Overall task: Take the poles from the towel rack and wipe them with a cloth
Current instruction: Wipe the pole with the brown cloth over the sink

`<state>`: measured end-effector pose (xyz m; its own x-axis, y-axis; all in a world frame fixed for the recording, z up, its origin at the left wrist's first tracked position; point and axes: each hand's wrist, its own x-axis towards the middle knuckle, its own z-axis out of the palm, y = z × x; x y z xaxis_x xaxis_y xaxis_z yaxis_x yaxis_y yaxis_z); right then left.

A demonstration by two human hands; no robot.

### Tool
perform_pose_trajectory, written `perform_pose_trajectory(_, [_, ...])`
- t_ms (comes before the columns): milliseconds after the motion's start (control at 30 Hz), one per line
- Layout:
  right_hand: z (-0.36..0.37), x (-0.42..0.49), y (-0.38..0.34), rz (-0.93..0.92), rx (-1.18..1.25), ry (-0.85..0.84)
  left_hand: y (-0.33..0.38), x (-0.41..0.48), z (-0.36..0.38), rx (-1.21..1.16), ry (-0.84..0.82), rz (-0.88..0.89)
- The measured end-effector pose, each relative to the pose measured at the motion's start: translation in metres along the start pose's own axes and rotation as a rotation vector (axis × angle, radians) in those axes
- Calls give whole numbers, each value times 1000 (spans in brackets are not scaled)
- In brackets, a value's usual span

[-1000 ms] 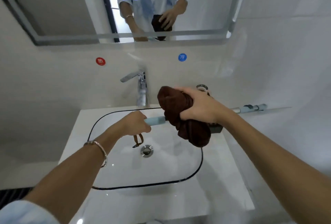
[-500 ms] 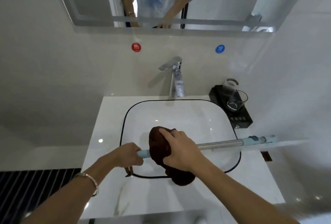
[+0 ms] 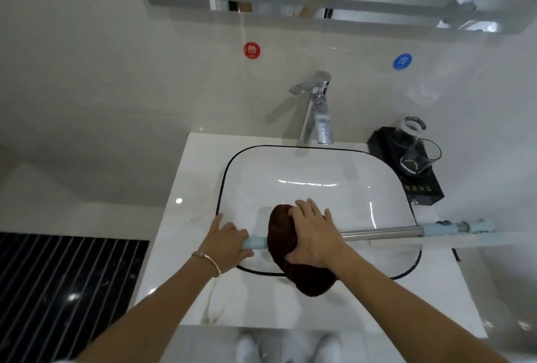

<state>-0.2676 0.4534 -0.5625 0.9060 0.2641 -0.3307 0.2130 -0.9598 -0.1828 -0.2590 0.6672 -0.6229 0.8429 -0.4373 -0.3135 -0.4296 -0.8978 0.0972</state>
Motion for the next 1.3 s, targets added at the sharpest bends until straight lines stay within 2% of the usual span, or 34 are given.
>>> perform_pose_trajectory(133, [-3,4,-6,-30,156,7,-11,-5,-3,-86,65,28])
perform_pose_trajectory(267, [5,3,-29,-23,65,-37,-30,-18,1,-195,120,104])
perform_pose_trajectory(367, [12,1,-41,4,42,1,-39,-18,2,-154,135,153])
perform_pose_trajectory(467, [12,4,-42,11,32,24,-34,-14,1,-259,63,80])
perform_pose_trajectory(633, [21,13,-61,-24,-102,158,-25,-16,-1,-484,80,-20])
perform_pose_trajectory(800, [36,11,-66,-69,-87,281,-24,-14,1,-424,96,-5])
perform_pose_trajectory(900, [30,-4,-25,-28,-90,240,-26,-13,1,-364,79,-3])
perform_pose_trajectory(1067, [-3,-36,49,241,-66,81,-21,-15,5,-392,88,-44])
perform_pose_trajectory(1167, [-6,-28,37,197,-89,30,-12,-18,6,-428,132,-91])
perform_pose_trajectory(1300, [12,2,-36,37,-10,84,-8,-20,8,-512,162,-143])
